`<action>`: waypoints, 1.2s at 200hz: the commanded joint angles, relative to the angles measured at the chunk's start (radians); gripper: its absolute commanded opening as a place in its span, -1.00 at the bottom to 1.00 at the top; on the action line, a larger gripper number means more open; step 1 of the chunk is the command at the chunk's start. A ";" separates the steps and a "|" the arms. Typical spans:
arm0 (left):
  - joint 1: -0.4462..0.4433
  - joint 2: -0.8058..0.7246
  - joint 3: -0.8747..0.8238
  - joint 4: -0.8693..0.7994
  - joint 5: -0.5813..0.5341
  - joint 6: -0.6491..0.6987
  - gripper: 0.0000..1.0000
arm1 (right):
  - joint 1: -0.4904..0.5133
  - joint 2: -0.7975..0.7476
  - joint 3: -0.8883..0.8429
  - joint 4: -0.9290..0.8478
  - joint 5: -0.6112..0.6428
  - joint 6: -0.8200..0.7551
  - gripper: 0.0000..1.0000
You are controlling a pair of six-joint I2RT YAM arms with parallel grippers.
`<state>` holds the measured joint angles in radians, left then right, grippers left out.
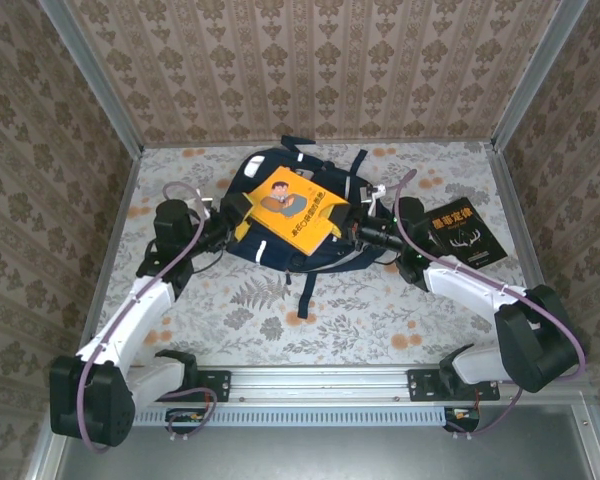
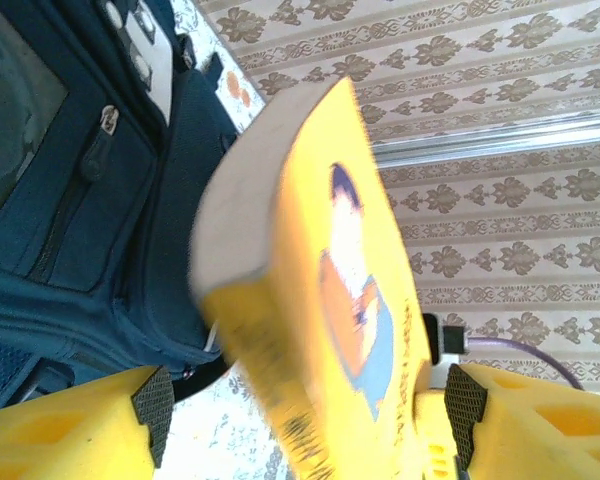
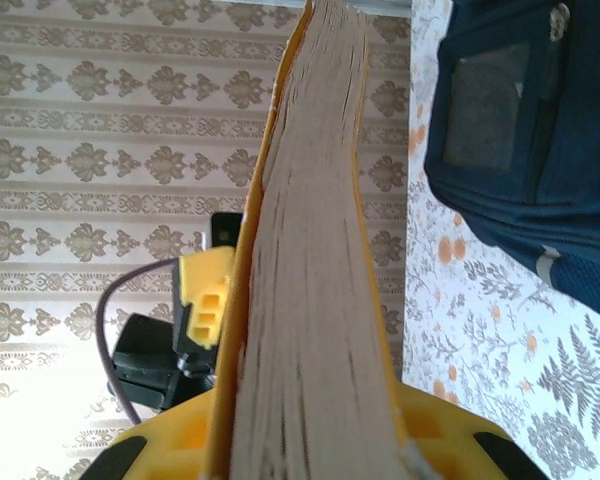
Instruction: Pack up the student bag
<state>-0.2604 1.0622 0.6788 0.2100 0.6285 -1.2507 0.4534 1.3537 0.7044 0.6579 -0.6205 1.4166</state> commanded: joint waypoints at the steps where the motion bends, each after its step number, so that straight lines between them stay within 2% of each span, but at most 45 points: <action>1: -0.003 0.032 0.030 0.070 0.022 -0.019 0.46 | 0.002 -0.033 -0.005 0.143 -0.044 0.017 -1.00; 33: -0.021 0.076 0.045 0.109 -0.018 -0.030 0.25 | 0.004 -0.032 -0.009 0.167 -0.045 0.034 -1.00; 56: -0.041 0.096 0.047 0.141 -0.037 -0.032 -0.01 | 0.005 -0.029 -0.009 0.180 -0.038 0.047 -1.00; 85: -0.060 0.087 0.030 0.165 -0.083 -0.038 -0.65 | 0.013 -0.031 -0.015 0.174 -0.006 0.061 -1.00; 91: -0.061 0.081 0.025 0.170 -0.098 -0.039 -0.76 | 0.014 -0.035 -0.016 0.163 0.005 0.062 -0.84; 104: -0.071 0.055 0.011 0.163 -0.139 -0.033 -0.93 | 0.020 -0.041 -0.016 0.147 0.034 0.061 -0.20; 109: -0.076 0.046 0.007 0.161 -0.161 -0.031 -0.99 | 0.023 -0.044 -0.015 0.141 0.044 0.061 -0.03; 124: -0.093 0.015 -0.014 0.158 -0.216 -0.025 -1.00 | 0.042 -0.045 -0.008 0.137 0.072 0.058 0.20; 151: -0.115 -0.004 -0.034 0.164 -0.271 -0.046 -1.00 | 0.081 -0.038 0.010 0.154 0.114 0.058 0.28; 188: -0.140 -0.042 -0.087 0.204 -0.357 -0.105 -1.00 | 0.117 -0.034 0.003 0.189 0.214 0.061 0.25; 208: -0.147 -0.048 -0.104 0.222 -0.372 -0.130 -1.00 | 0.126 -0.033 -0.010 0.226 0.278 0.062 0.16; 240: -0.158 -0.049 -0.111 0.226 -0.378 -0.144 -1.00 | 0.140 0.000 0.017 0.221 0.290 0.049 0.04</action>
<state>-0.4065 1.0264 0.5819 0.3946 0.3016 -1.3899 0.5732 1.3483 0.6762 0.7609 -0.3630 1.4685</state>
